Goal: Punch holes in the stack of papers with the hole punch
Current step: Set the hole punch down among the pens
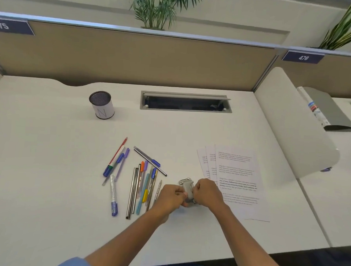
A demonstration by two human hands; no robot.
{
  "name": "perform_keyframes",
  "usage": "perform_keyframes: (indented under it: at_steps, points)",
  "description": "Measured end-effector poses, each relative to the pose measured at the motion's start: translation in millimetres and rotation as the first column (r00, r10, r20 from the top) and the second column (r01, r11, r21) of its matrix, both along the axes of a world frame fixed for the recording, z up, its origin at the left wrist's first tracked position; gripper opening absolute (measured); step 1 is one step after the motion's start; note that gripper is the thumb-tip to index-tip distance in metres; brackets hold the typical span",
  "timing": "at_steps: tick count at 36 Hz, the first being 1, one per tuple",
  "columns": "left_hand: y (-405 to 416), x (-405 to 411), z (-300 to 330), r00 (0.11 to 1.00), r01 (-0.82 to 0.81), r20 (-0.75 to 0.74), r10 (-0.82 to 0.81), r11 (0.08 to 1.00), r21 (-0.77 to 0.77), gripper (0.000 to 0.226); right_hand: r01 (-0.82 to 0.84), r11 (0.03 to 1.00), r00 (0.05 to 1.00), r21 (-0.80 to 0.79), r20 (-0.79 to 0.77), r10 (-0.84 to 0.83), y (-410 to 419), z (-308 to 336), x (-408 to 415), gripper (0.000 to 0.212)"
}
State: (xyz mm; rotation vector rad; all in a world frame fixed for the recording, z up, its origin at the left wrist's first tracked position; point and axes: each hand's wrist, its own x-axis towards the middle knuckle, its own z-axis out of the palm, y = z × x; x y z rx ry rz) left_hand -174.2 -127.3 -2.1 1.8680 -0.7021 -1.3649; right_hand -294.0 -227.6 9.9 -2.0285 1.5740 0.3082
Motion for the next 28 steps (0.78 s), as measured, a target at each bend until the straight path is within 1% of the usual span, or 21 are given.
perform_keyframes:
  at_steps: [4,7,9,11,12,14,16,18,20,22,23,24,26,28]
  points:
    - [-0.3,-1.6,-1.2,1.000,-0.023,0.006,0.023,1.000,0.011,0.017,0.028,0.999,1.000,0.026,0.010,-0.028,-0.9,0.3,-0.4,0.021]
    - [0.2,0.5,0.3,1.000,-0.021,0.009,0.020,1.000,0.010,0.021,0.060,0.997,0.998,0.054,-0.004,-0.059,-2.9,1.0,1.1,0.020]
    - [2.3,5.5,1.6,0.999,-0.008,0.043,0.008,1.000,0.009,0.025,0.064,0.997,0.998,0.043,-0.028,-0.063,-4.5,1.9,2.9,0.017]
    - [7.0,15.0,2.5,0.992,-0.021,0.125,0.023,1.000,-0.016,0.029,0.069,0.998,0.997,-0.012,-0.033,-0.069,-3.4,4.0,5.9,0.023]
    - [10.3,22.3,2.2,0.983,-0.043,0.173,0.052,0.997,-0.057,0.029,0.075,0.996,0.997,-0.055,-0.007,-0.075,-1.5,5.1,8.6,0.028]
    - [19.8,41.5,0.2,0.945,-0.083,0.300,0.127,0.985,-0.153,0.024,0.089,0.986,0.990,-0.143,0.123,-0.072,4.9,6.2,17.2,0.028]
    - [33.6,66.1,-4.0,0.868,-0.102,0.459,0.189,0.973,-0.207,0.017,0.078,0.975,0.961,-0.208,0.278,-0.018,14.5,3.6,29.7,0.025]
    - [49.4,92.8,-10.9,0.779,-0.118,0.571,0.260,0.955,-0.274,0.016,0.026,0.965,0.915,-0.261,0.395,0.082,26.8,-2.5,44.3,0.027]
    - [64.1,118.6,-18.8,0.692,-0.084,0.651,0.312,0.931,-0.356,0.019,-0.028,0.951,0.861,-0.309,0.475,0.179,38.6,-11.0,61.4,0.036]
    - [74.4,141.6,-27.4,0.602,0.011,0.745,0.286,0.930,-0.366,0.027,-0.105,0.922,0.839,-0.371,0.465,0.283,47.1,-19.1,80.8,0.049]
    - [77.7,151.5,-33.1,0.576,0.045,0.780,0.244,0.943,-0.329,0.035,-0.150,0.903,0.845,-0.403,0.423,0.329,50.4,-23.7,90.3,0.056]
    - [79.9,160.1,-39.0,0.569,0.066,0.800,0.191,0.959,-0.276,0.045,-0.180,0.893,0.853,-0.413,0.387,0.351,53.1,-28.8,99.0,0.065]
    - [82.9,172.0,-48.1,0.573,0.104,0.816,0.075,0.981,-0.164,0.066,-0.214,0.906,0.864,-0.366,0.361,0.350,57.7,-41.4,113.0,0.087]
    - [84.3,179.4,-56.2,0.549,0.162,0.835,-0.041,0.985,-0.059,0.079,-0.269,0.900,0.871,-0.342,0.313,0.379,60.7,-55.8,122.6,0.102]
